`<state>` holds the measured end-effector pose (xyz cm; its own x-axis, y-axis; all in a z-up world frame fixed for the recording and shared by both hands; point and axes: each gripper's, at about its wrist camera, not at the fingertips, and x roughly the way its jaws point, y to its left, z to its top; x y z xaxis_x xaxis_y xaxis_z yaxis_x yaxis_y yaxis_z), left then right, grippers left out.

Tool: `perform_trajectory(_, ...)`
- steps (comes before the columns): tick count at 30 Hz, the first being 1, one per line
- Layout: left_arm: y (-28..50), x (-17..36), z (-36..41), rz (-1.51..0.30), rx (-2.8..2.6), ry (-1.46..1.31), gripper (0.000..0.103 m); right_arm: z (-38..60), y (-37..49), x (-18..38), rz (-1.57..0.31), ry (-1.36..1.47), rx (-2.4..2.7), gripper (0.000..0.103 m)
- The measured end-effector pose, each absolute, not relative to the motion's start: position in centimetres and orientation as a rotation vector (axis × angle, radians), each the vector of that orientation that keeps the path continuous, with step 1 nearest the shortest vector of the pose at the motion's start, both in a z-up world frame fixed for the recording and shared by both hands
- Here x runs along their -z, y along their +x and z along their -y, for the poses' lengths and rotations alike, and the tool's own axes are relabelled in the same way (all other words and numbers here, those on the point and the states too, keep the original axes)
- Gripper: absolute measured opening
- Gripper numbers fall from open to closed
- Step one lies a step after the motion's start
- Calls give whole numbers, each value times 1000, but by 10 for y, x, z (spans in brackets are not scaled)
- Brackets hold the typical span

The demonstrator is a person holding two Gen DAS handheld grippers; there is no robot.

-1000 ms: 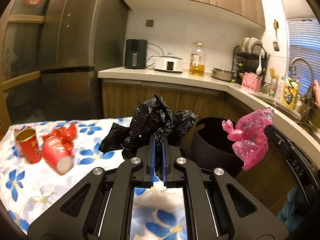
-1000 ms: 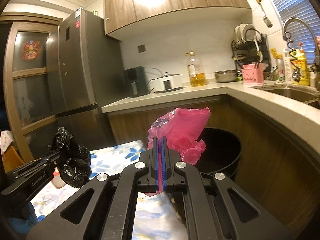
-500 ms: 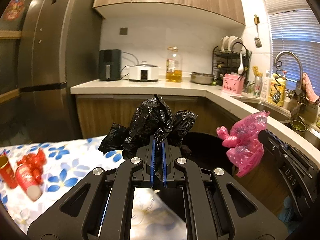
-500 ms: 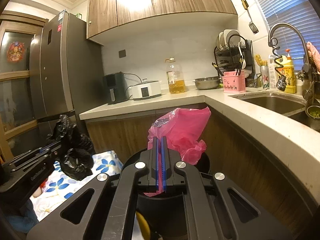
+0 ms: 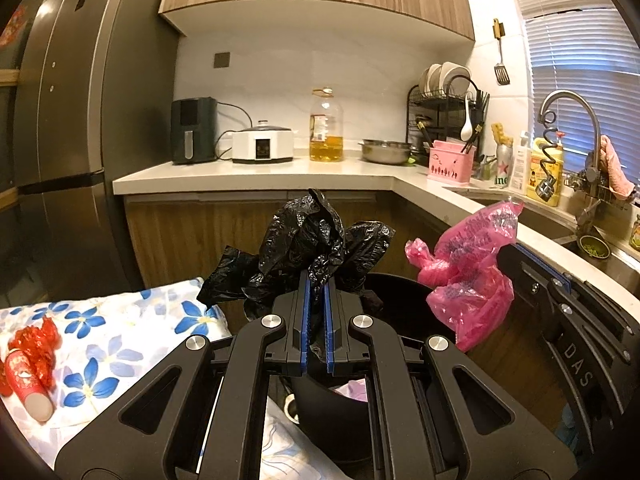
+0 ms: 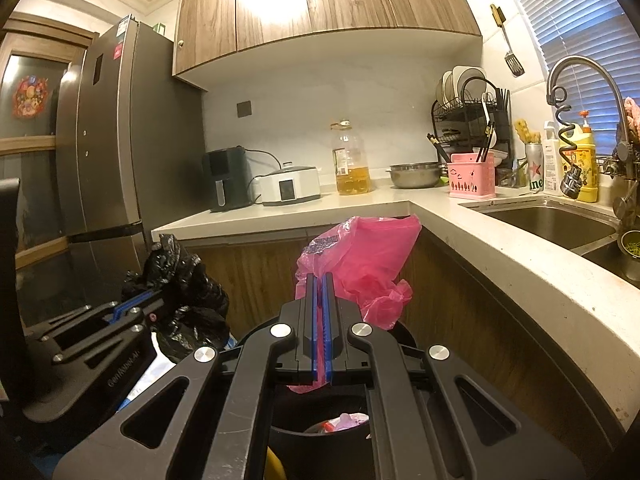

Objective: Collect trash
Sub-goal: 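Carry the black bag and pink plastic bag over the black trash bin, then open both tools to drop the black and pink bags into the bin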

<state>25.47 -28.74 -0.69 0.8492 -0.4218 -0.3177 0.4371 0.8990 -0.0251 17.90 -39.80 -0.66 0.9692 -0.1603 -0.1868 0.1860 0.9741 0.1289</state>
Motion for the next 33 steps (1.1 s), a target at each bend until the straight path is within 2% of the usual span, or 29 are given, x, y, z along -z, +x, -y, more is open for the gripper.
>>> perform_trajectory(33,297,33,310,-373,502,55,6,413,212,22,-224,160,149,3)
